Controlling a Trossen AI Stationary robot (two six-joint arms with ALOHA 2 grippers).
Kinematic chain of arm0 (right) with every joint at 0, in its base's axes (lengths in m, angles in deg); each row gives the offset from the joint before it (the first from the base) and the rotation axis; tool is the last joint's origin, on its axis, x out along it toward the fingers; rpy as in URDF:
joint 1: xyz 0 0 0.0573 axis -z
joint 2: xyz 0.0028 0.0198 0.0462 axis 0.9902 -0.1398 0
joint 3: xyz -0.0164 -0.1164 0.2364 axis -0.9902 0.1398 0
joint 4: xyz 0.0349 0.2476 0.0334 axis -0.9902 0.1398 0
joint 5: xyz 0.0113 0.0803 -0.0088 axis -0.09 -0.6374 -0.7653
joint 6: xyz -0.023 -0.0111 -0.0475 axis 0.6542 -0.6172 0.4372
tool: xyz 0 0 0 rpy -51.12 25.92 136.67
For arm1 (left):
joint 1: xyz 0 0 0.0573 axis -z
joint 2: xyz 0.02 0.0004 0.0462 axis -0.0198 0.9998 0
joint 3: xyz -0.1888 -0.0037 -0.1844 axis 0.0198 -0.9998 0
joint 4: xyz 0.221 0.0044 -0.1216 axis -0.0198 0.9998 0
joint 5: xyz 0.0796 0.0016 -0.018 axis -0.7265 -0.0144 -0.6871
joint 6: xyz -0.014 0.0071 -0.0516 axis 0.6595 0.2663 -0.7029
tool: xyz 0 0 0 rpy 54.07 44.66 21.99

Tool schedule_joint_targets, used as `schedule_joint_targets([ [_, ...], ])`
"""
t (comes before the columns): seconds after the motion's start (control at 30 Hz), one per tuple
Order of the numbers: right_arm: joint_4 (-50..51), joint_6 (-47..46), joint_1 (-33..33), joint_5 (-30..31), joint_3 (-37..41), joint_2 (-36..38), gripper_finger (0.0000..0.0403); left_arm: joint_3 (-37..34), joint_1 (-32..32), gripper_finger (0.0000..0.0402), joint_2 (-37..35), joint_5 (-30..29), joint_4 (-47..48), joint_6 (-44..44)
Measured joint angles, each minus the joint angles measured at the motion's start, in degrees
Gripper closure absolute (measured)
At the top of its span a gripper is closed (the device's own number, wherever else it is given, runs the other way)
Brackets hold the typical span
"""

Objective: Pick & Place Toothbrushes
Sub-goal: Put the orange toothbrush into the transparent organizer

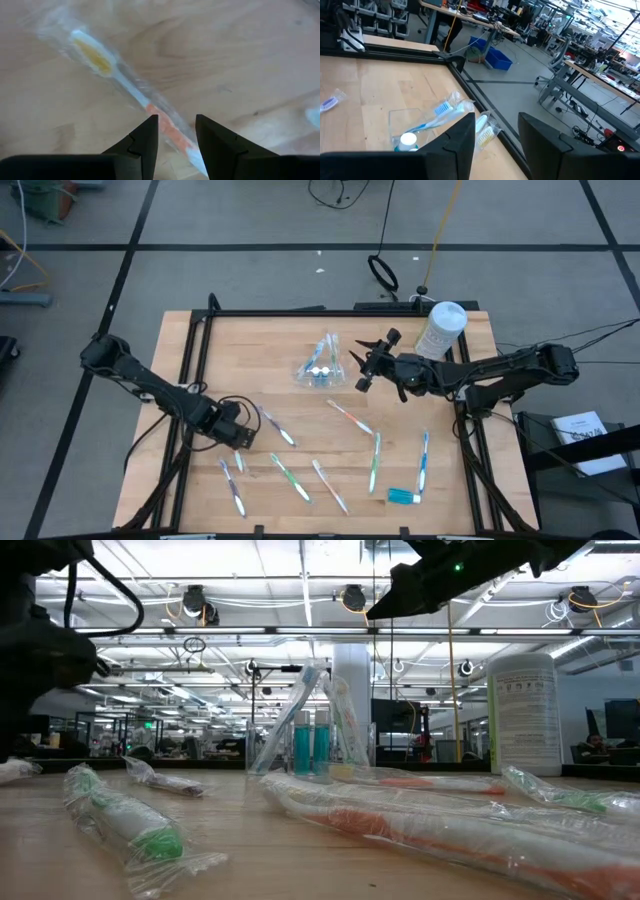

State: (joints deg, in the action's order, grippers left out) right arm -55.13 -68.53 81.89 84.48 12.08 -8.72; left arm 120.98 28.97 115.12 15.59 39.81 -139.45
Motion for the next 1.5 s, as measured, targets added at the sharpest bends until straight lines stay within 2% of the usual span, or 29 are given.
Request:
schedule_joint_targets([
  [0.23,0.0,0.0,0.0,0.0,0.0,0.0,0.0264,0.0,0.1,0.0268,0.0,-0.2,3.7,-7.1],
  [0.47,0.0,0.0,0.0,0.0,0.0,0.0,0.0265,-4.0,0.1,0.0268,0.0,-0.6,2.8,-15.3],
  [0.83,-0.4,0.1,0.0,0.0,0.0,0.0,0.0266,-5.6,0.2,0.0268,-0.1,-5.4,0.9,-0.7],
  [1.07,-0.4,0.1,0.0,0.0,0.0,0.0,0.0268,-5.6,0.2,0.0269,0.0,-7.7,0.9,1.3],
  [1.17,-1.0,0.1,0.0,0.0,0.0,0.0,0.0269,-5.7,0.2,0.0285,0.0,-8.8,0.2,3.6],
  [1.4,-1.3,0.1,0.0,0.0,0.0,0.0,0.0271,-5.8,0.1,0.0356,0.1,-12.0,-1.0,6.3],
  [1.5,-1.3,0.1,0.0,0.0,0.0,0.0,0.0271,-5.9,0.1,0.0383,0.1,-15.9,-1.3,7.5],
])
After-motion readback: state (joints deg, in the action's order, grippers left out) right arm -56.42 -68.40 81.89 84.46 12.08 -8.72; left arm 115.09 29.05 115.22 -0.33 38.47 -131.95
